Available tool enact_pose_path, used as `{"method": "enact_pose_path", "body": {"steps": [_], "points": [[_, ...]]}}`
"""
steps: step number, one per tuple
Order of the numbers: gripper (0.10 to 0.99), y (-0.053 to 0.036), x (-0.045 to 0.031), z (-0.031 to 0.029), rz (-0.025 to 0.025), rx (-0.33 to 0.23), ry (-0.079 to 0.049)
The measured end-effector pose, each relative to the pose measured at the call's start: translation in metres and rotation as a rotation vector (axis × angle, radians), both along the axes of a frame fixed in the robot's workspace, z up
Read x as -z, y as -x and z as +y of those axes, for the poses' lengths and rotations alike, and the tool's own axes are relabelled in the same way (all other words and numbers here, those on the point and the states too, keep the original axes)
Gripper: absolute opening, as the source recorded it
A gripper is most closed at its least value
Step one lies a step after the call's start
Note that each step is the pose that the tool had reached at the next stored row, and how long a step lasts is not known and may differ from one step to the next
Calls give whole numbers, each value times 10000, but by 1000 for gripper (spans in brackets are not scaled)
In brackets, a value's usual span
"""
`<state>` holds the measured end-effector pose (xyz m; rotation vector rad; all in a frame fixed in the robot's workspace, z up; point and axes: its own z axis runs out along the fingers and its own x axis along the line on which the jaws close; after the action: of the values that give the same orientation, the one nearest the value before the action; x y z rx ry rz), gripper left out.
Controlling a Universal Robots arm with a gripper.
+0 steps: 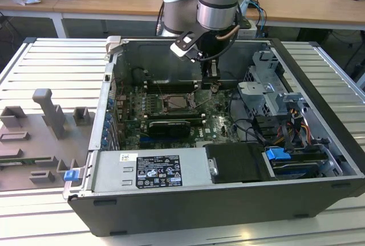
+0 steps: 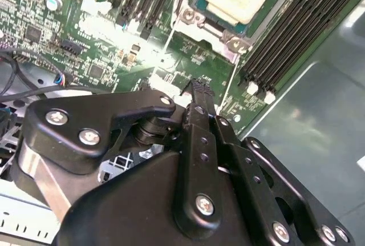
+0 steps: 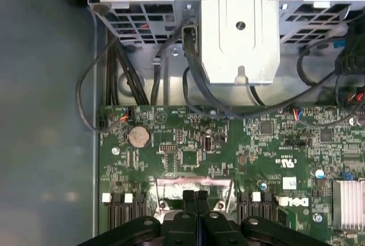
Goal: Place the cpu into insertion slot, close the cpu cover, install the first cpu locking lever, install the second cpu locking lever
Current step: 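Close the cpu cover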
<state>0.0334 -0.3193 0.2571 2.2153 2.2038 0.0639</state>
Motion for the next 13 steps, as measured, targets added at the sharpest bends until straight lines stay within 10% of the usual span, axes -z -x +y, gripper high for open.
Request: {"method": "enact_pose_path", "body": {"steps": [13], "points": [[106, -168, 13, 0, 4, -1, 0]]}}
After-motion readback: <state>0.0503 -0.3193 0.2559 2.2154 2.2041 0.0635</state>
